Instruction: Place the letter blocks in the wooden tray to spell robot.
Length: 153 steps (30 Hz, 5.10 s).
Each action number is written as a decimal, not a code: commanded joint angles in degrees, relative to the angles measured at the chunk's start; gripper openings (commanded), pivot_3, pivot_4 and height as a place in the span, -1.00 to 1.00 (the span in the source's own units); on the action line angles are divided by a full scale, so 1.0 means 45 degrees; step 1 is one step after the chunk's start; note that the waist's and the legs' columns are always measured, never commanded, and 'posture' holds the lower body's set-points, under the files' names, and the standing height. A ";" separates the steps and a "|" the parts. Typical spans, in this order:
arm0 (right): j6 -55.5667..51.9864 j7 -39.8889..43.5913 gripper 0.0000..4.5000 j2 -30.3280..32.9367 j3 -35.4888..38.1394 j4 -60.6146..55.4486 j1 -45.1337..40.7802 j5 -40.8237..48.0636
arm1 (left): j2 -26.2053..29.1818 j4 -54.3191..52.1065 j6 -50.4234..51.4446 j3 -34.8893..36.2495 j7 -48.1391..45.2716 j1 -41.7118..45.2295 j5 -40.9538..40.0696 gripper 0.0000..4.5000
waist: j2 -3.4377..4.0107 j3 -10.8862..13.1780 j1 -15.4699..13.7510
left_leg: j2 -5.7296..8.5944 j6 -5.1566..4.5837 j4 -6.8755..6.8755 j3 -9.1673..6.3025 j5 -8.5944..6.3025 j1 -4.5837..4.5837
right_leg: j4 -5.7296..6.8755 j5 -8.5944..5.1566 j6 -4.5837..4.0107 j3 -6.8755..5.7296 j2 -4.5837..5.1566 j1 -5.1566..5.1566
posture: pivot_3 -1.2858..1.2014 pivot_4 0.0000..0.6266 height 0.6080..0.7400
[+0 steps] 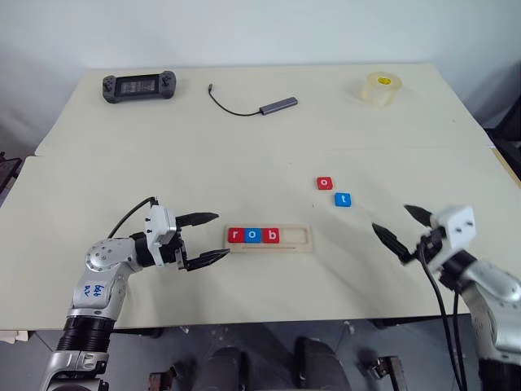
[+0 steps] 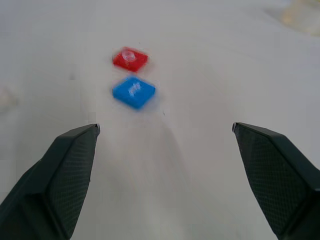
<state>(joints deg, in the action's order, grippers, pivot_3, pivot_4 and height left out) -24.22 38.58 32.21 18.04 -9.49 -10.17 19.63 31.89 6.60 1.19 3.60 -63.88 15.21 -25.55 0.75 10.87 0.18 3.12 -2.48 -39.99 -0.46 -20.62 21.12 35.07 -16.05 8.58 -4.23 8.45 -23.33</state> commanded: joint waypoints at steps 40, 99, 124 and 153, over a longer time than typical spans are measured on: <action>-0.7027 -0.4394 -0.35 -0.2416 -0.3419 0.3490 -0.7968 -0.1908 | -0.0053 -0.1760 -0.0400 0.0471 0.1182 -0.1088 0.0032 1.00 | 0.0005 -0.0002 0.0304 | 0.0025 0.0002 0.0037 -0.0051 -0.0001 0.0042 | 0.0003 -0.0005 -0.0009 -0.0038 0.0001 -0.0037 | 0.03 -0.52 1.00; -0.6933 -0.4421 -0.36 -0.2574 -0.4122 0.3715 -0.7713 -0.1949 | -0.0035 -0.2032 -0.0188 0.0491 0.1403 -0.1110 0.0055 1.00 | 0.0005 -0.0002 0.0314 | 0.0029 -0.0001 0.0054 -0.0039 0.0001 0.0039 | -0.0004 -0.0005 -0.0008 -0.0031 0.0004 -0.0044 | 0.03 -0.52 1.00; -1.5087 -0.6220 -0.20 -0.3627 -0.0525 -0.7960 -0.1615 -0.0666 | -0.0248 0.0082 -0.0564 -0.0320 -0.0847 0.0743 0.0010 1.00 | 0.0005 -0.0003 -0.0009 | 0.0032 0.0000 0.0059 -0.0033 0.0001 0.0042 | -0.0010 -0.0005 -0.0008 -0.0017 -0.0001 -0.0047 | 0.03 -0.52 1.00; 0.5211 0.9407 0.99 0.4182 -0.6373 0.6915 -0.5519 -0.2805 | 0.0514 -0.2798 -0.0068 0.0250 -0.0771 -0.1276 -0.0511 1.00 | -0.0020 0.0011 -0.0029 | 0.0014 -0.0023 0.0047 -0.0010 0.0004 0.0024 | -0.0074 0.0005 0.0011 -0.0029 0.0010 -0.0006 | 0.03 -0.52 1.00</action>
<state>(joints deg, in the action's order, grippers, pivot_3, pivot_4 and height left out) -4.15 78.70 51.03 -10.05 18.48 -34.09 8.56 33.69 -3.74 0.86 3.73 -67.27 9.89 -26.85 0.67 10.92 0.05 3.19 -2.58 -39.78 -0.55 -20.61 21.26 34.69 -16.03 8.63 -4.39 8.50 -23.35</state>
